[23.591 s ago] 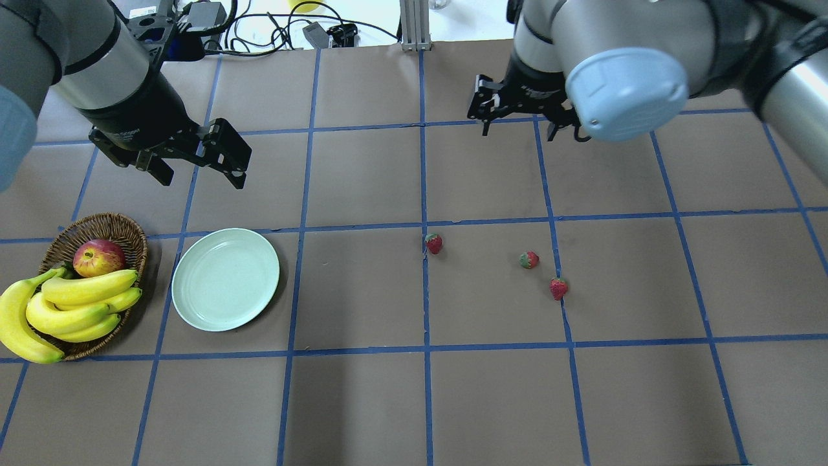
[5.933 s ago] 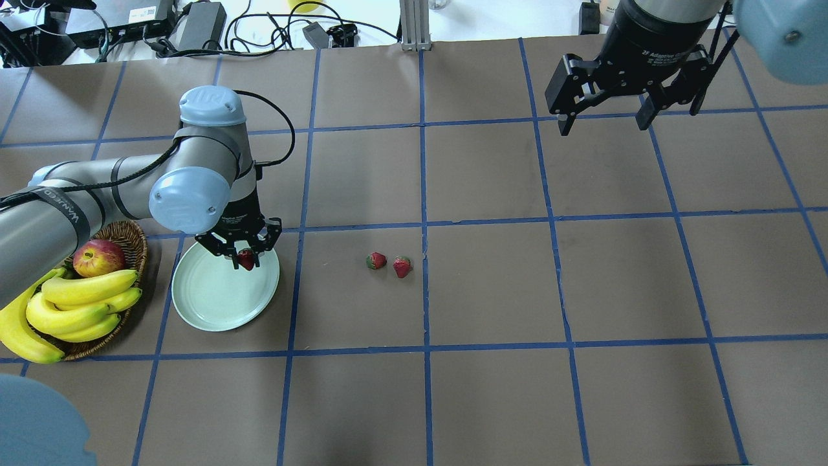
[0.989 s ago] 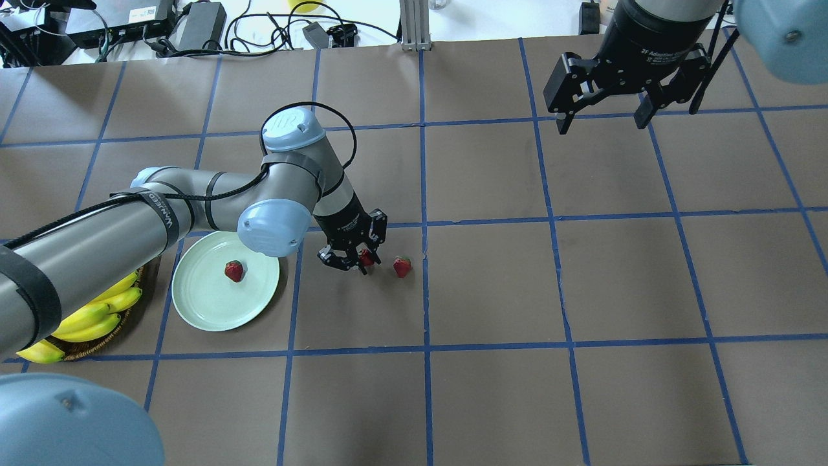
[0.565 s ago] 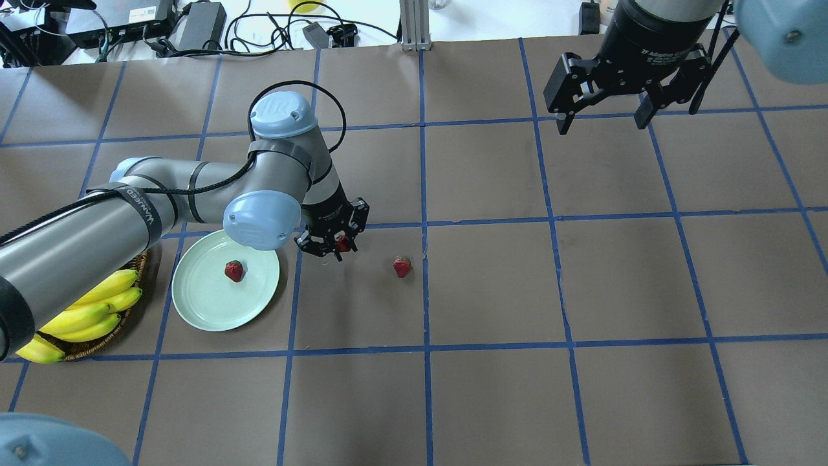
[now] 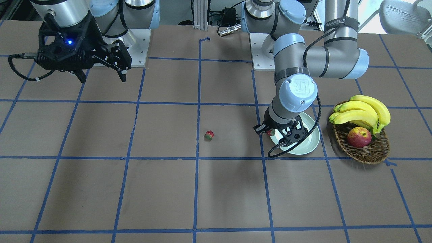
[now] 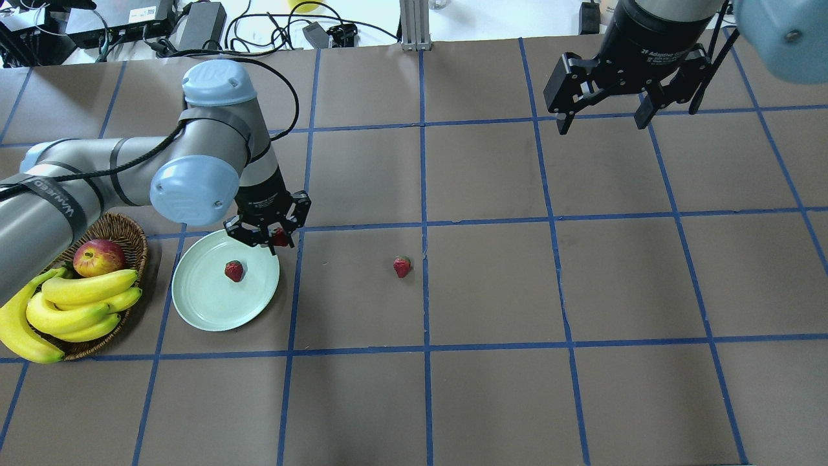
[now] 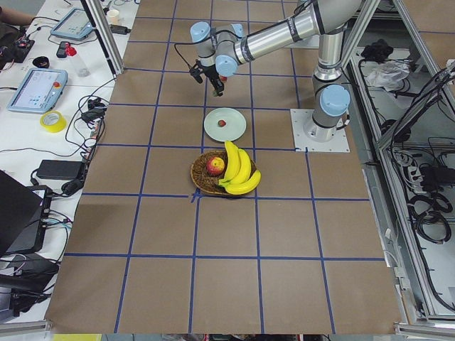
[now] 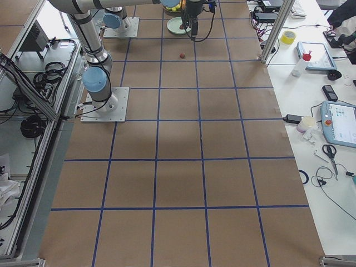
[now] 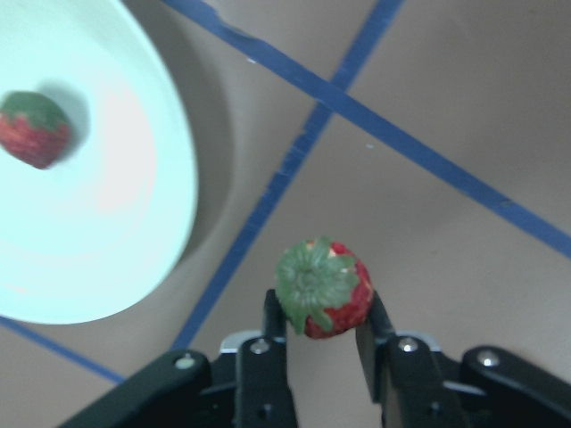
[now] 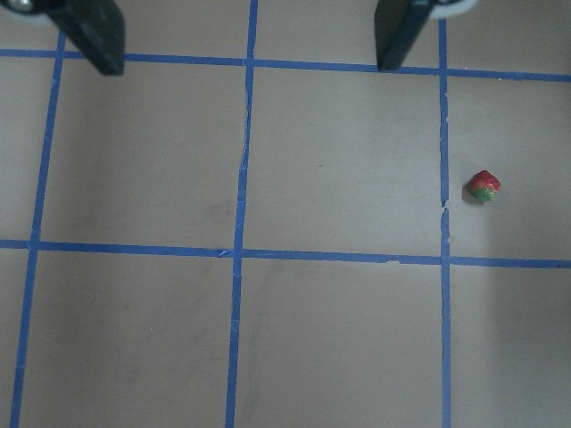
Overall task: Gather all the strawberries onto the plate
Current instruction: 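Carry the strawberry onto the plate and open the left gripper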
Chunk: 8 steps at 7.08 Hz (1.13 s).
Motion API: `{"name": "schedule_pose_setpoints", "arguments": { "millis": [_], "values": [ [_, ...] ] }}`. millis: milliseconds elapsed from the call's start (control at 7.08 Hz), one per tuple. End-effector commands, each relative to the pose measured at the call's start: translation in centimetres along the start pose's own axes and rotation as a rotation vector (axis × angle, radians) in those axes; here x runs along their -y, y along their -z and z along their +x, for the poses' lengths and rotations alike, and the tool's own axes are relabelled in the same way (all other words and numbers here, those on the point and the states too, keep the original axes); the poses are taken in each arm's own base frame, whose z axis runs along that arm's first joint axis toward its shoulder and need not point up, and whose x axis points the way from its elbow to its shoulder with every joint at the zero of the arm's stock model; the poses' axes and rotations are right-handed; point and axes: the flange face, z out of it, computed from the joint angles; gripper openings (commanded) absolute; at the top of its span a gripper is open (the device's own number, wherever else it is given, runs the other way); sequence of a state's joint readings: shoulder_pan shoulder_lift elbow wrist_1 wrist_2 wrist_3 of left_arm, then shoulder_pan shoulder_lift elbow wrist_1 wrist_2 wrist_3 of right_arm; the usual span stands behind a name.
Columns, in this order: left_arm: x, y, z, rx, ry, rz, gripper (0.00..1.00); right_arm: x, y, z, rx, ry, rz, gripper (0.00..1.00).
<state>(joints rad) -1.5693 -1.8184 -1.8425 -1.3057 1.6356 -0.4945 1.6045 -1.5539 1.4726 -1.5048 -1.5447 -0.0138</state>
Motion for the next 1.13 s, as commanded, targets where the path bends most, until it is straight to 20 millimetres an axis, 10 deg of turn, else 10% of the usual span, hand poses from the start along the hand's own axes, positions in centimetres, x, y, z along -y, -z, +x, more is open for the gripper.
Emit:
{"name": "schedule_pose_setpoints", "arguments": {
  "millis": [0,424,989],
  "values": [
    [2.5,-0.1,-5.7,0.04,-0.1,-0.068,0.0,0.0,-0.1,0.0,0.0,0.0,-0.002,1.0],
    [5.6,-2.0,-9.4,0.037,-0.27,-0.112,0.0,0.0,0.0,0.0,0.0,0.0,0.0,1.0],
    [7.3,-4.8,-9.2,0.099,-0.274,-0.129,0.04,-0.1,0.0,-0.1,0.0,0.002,-0.002,1.0]
  ]
}}
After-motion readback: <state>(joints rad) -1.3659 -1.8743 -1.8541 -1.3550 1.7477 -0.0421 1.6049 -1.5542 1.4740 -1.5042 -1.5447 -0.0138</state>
